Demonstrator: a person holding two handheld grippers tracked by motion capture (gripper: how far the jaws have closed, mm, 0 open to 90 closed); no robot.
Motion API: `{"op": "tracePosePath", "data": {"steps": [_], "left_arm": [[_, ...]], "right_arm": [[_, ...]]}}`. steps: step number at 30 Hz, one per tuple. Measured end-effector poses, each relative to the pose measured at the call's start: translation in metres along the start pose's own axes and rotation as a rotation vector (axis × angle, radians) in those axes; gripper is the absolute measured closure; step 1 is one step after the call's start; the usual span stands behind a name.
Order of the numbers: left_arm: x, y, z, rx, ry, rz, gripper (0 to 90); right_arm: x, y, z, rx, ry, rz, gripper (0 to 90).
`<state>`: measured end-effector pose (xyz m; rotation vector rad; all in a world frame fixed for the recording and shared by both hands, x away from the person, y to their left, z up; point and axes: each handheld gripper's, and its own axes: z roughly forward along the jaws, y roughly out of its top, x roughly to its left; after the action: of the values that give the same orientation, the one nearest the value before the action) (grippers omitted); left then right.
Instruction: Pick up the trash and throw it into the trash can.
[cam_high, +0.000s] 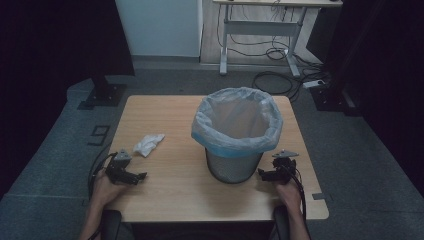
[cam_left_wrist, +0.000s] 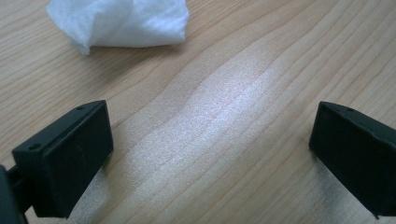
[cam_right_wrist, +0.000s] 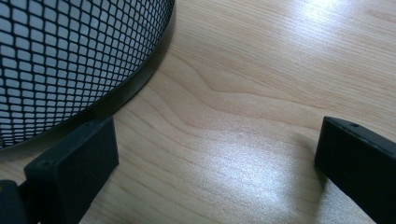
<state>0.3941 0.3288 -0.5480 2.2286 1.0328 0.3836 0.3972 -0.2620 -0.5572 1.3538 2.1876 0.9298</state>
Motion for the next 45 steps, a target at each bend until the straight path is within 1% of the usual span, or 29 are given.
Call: {"op": "tracePosePath", "data": {"steps": [5,15,18,20,23,26,29,32,34,35,36,37,40,45], "left_arm": [[-0.001,0.000,0.000,-0.001,0.009,-0.012,0.0],[0.000,0.001,0.001,0.000,0.026,-0.038,0.0],[0.001,0.002,0.000,0.006,0.037,-0.053,0.0],[0.002,0.002,-0.001,0.008,0.041,-0.070,0.0],[0.004,0.002,-0.001,0.017,0.054,-0.081,0.0],[0.006,0.004,-0.002,0.024,0.051,-0.092,0.0],[0.007,0.011,-0.003,0.018,0.048,-0.094,0.0],[0.008,0.020,-0.006,0.009,0.060,-0.086,0.0],[0.010,0.026,-0.007,0.003,0.064,-0.089,0.0],[0.013,0.033,-0.008,0.002,0.070,-0.090,0.0],[0.013,0.033,-0.008,0.002,0.070,-0.090,0.0],[0.014,0.037,-0.008,0.002,0.071,-0.089,0.0],[0.017,0.048,-0.008,0.000,0.075,-0.080,0.0],[0.023,0.064,-0.001,0.002,0.081,-0.077,0.5]], "right_arm": [[0.000,0.001,0.001,0.001,0.005,-0.008,0.0],[0.000,0.001,0.001,0.001,0.002,-0.004,0.0],[0.000,0.001,0.001,0.000,0.001,-0.004,0.0],[0.000,0.001,0.001,0.000,0.002,-0.004,0.0],[0.000,0.001,0.001,0.000,0.002,-0.004,0.0],[0.000,0.001,0.001,0.001,0.002,-0.005,0.0],[0.000,0.001,0.001,0.001,0.002,-0.004,0.0],[0.001,0.001,0.001,0.000,0.001,-0.004,0.0],[0.001,0.001,0.001,0.000,0.001,-0.005,0.0],[0.001,0.001,0.001,0.000,0.000,-0.004,0.0],[0.001,0.001,0.001,0.000,0.000,-0.005,0.0],[0.001,0.001,0.001,0.000,0.000,-0.005,0.0],[0.001,0.001,0.001,0.000,0.000,-0.005,0.0],[0.001,0.001,0.001,-0.001,0.001,-0.005,0.0]]}}
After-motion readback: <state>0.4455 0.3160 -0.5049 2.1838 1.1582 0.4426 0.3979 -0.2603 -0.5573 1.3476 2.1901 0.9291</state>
